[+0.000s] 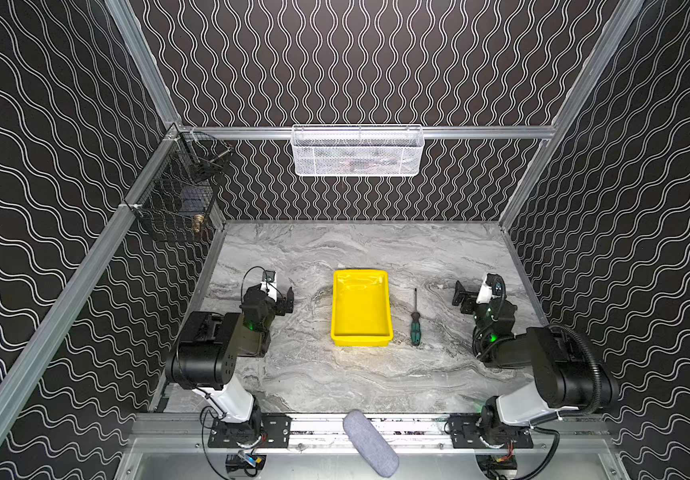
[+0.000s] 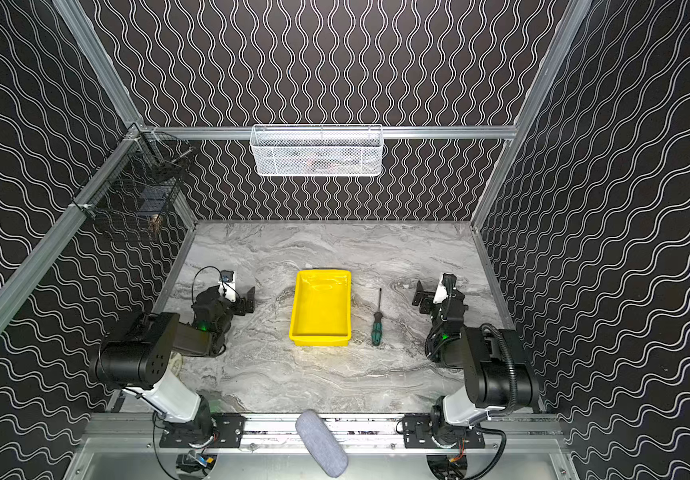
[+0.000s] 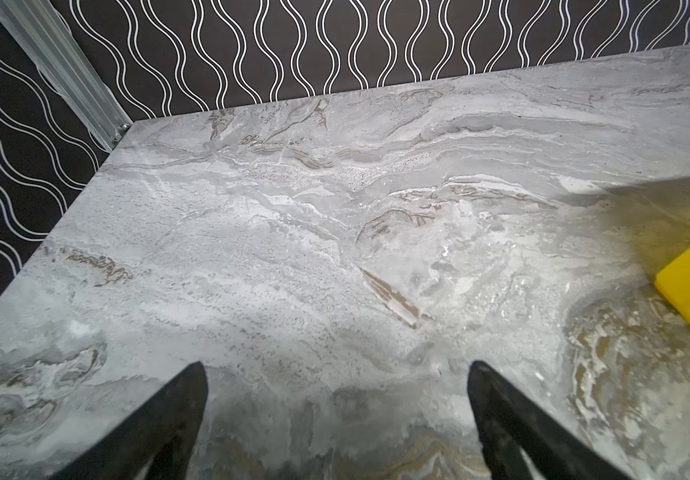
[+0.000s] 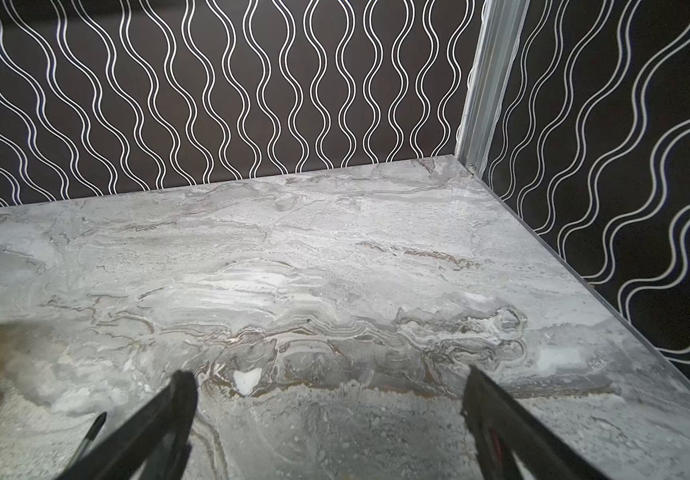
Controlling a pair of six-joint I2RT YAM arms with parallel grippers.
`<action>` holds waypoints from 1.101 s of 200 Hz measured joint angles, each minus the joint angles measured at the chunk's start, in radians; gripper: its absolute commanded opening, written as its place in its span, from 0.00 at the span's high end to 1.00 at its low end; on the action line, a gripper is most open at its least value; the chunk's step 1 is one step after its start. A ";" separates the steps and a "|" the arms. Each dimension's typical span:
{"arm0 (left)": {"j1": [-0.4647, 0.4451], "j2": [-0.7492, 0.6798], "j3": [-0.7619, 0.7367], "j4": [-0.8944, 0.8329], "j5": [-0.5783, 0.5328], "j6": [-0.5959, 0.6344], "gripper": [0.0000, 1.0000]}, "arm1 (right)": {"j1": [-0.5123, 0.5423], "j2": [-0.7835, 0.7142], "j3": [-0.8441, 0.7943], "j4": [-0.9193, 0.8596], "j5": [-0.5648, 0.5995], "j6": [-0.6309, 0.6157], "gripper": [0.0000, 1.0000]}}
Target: Put the screwdriver in the bin
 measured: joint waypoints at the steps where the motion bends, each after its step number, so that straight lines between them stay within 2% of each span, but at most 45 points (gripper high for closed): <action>1: 0.000 0.000 0.000 0.000 0.000 0.000 0.01 | 0.000 0.000 0.000 0.000 0.000 0.000 0.01; 173: 0.000 0.000 0.004 -0.004 0.000 0.000 0.01 | 0.000 0.000 0.000 0.000 0.000 0.000 0.01; 220: 0.000 0.000 0.004 -0.005 -0.044 -0.004 0.01 | 0.000 0.000 0.000 0.000 0.000 0.000 0.01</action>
